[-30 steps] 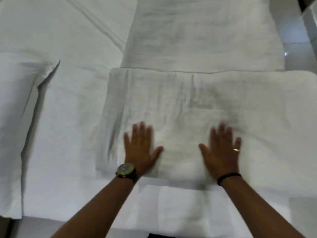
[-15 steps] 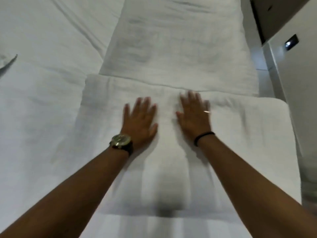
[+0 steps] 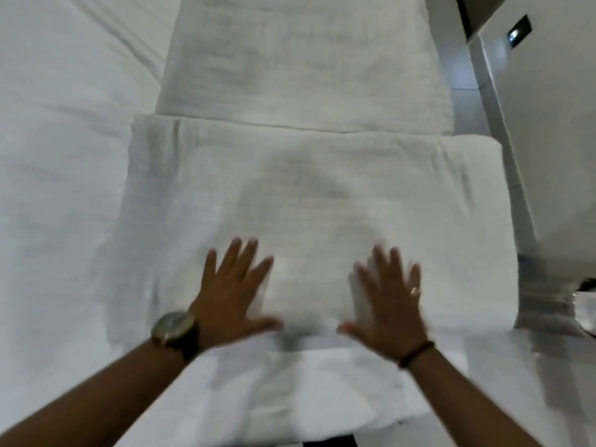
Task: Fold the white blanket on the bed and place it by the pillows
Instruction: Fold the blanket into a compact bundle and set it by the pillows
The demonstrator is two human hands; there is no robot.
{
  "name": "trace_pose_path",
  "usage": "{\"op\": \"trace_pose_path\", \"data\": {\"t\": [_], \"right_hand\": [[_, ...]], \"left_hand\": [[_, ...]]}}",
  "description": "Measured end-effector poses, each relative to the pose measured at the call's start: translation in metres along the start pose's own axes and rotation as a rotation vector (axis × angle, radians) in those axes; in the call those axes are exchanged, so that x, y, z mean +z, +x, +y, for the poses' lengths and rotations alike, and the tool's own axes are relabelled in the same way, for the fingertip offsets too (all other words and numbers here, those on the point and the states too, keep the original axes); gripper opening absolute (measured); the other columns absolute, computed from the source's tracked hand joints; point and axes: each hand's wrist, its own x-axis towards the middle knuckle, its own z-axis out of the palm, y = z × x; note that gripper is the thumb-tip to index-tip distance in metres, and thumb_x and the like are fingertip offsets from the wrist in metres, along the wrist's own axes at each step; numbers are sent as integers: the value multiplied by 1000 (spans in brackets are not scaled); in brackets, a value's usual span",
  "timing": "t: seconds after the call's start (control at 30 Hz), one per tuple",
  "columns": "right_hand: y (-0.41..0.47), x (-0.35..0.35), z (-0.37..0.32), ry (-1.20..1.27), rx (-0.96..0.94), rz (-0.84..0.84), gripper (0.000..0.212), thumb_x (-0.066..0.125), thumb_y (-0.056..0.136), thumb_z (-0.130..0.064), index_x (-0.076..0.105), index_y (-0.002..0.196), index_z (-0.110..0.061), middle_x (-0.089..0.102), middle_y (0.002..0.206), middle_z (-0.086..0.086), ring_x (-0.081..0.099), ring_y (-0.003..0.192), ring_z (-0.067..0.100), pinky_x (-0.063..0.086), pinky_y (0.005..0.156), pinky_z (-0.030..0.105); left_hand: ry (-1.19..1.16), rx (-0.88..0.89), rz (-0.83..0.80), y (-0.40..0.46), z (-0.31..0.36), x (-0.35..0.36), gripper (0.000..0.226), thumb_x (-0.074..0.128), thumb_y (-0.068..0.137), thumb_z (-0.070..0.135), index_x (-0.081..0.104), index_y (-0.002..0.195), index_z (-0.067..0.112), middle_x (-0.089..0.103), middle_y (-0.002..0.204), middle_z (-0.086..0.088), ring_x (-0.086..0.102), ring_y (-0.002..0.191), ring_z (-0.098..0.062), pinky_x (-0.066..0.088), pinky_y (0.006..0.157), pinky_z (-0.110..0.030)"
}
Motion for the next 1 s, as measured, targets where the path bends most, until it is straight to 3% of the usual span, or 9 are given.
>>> {"op": "trace_pose_path", "data": {"t": [0.07,0.17,0.3,0.43,0.53,0.67,0.8,0.9,1.0], "right_hand": [[-38,20,-11,-67,-12,2,100,55,72,-78,28,149,-21,20,158,21,14,145,42,7,109,70],[-39,36,4,-143,87,31,90,57,73,-55,26,148,-18,24,155,25,19,144,42,8,110,70],[-13,36,12,-181,120,123,69,51,75,1,37,141,-11,42,144,29,42,132,46,27,107,63],[-17,25,-18,-152,164,13,63,68,59,14,62,120,-1,63,120,26,63,104,47,50,88,59],[-35,1,-46,-134,177,-19,68,78,52,5,65,118,-3,66,118,21,64,104,42,49,90,56],[-79,-10,-81,-75,150,-12,64,79,61,-5,62,122,-8,64,122,15,60,111,38,45,95,54],[-166,-2,-104,-49,78,-34,63,85,43,-5,70,104,-10,70,102,12,67,92,35,54,81,51],[-235,-5,-98,-84,29,-34,61,83,38,-3,72,97,-12,72,96,11,68,85,33,55,77,48],[-296,-9,-74,-138,75,-18,59,77,41,4,72,97,-14,72,97,10,68,89,33,53,82,52]], "left_hand": [[97,70,-50,-33,2,20,120,54,61,89,10,156,29,-4,165,-8,-6,150,-35,1,113,-66],[255,16,-40,-42,-16,24,120,83,58,37,15,156,29,8,164,-13,8,147,-47,9,107,-72],[315,-91,115,-38,-18,28,73,29,86,-1,29,152,29,31,153,-28,35,129,-62,32,97,-70],[260,-145,82,-51,-25,28,77,31,84,-9,31,151,30,32,154,-25,42,126,-58,42,98,-63],[172,-244,-8,-82,-28,4,83,33,87,-8,13,154,36,10,164,-9,26,143,-44,36,108,-49],[240,-295,-18,-149,-9,-11,84,36,88,-8,11,154,37,9,164,-4,27,144,-38,42,104,-46],[268,-351,-84,-244,33,18,81,33,88,-8,15,155,35,15,163,-8,31,141,-41,43,103,-46],[339,-303,-77,-297,78,50,73,40,74,-2,39,142,25,55,138,-21,63,101,-53,59,69,-53],[255,-266,-77,-325,123,101,56,42,68,8,49,122,22,71,105,-23,67,63,-48,54,40,-49]]}}
